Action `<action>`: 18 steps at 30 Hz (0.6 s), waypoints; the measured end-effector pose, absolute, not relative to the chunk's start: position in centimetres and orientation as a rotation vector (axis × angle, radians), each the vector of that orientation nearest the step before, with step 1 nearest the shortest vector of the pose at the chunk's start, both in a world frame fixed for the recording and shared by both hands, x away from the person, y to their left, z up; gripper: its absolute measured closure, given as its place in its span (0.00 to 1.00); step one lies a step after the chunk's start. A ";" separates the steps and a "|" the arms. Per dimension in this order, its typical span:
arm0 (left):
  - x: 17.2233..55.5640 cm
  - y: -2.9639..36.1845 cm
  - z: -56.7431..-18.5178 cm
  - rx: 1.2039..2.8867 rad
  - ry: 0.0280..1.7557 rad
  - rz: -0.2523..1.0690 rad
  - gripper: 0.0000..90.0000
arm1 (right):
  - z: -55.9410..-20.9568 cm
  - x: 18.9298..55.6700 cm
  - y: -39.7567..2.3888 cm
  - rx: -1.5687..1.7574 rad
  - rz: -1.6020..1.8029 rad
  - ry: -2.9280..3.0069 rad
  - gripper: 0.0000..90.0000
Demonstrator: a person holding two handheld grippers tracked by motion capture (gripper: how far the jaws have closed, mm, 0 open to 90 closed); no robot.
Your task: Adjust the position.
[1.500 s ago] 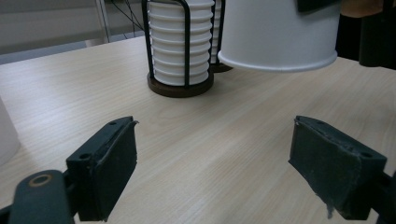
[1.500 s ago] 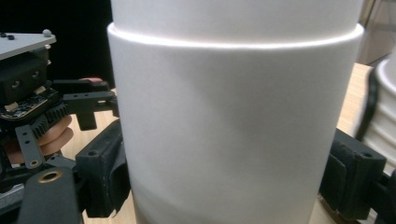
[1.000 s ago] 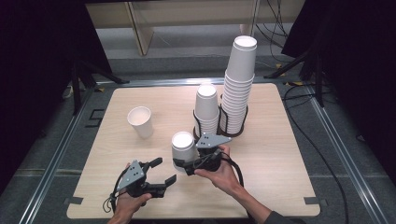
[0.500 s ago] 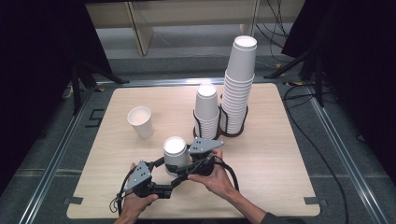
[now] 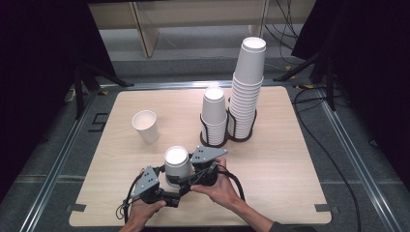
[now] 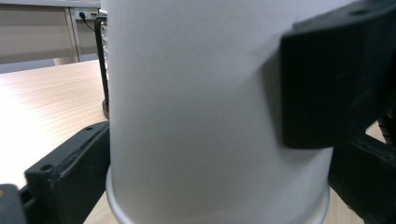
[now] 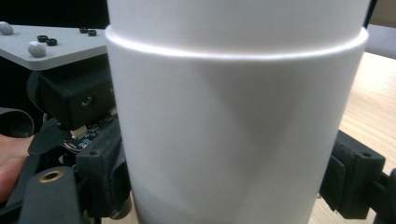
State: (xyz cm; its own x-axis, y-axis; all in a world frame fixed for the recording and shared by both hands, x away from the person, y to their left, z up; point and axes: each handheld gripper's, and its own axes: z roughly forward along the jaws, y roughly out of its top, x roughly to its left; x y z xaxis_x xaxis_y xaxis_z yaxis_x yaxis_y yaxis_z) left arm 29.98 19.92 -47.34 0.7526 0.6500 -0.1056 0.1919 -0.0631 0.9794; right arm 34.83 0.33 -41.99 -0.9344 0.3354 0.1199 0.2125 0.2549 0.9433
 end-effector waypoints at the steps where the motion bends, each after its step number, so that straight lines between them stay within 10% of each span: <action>1: 30.0 19.9 -47.4 1.613 0.681 0.427 0.00 | -42.0 34.8 0.4 0.528 1.782 2.403 0.20; 18: 30.0 20.0 -47.4 1.631 0.668 0.424 0.08 | -42.2 34.8 0.5 0.526 1.782 2.441 0.16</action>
State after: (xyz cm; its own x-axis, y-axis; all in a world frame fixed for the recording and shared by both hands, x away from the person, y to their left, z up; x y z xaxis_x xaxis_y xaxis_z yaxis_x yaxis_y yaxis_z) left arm 30.00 19.97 -47.42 0.7641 0.6378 -0.0971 0.1841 -0.0714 0.9803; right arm 34.79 0.54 -42.23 -0.9386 0.3156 0.1396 0.2291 0.2674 0.9360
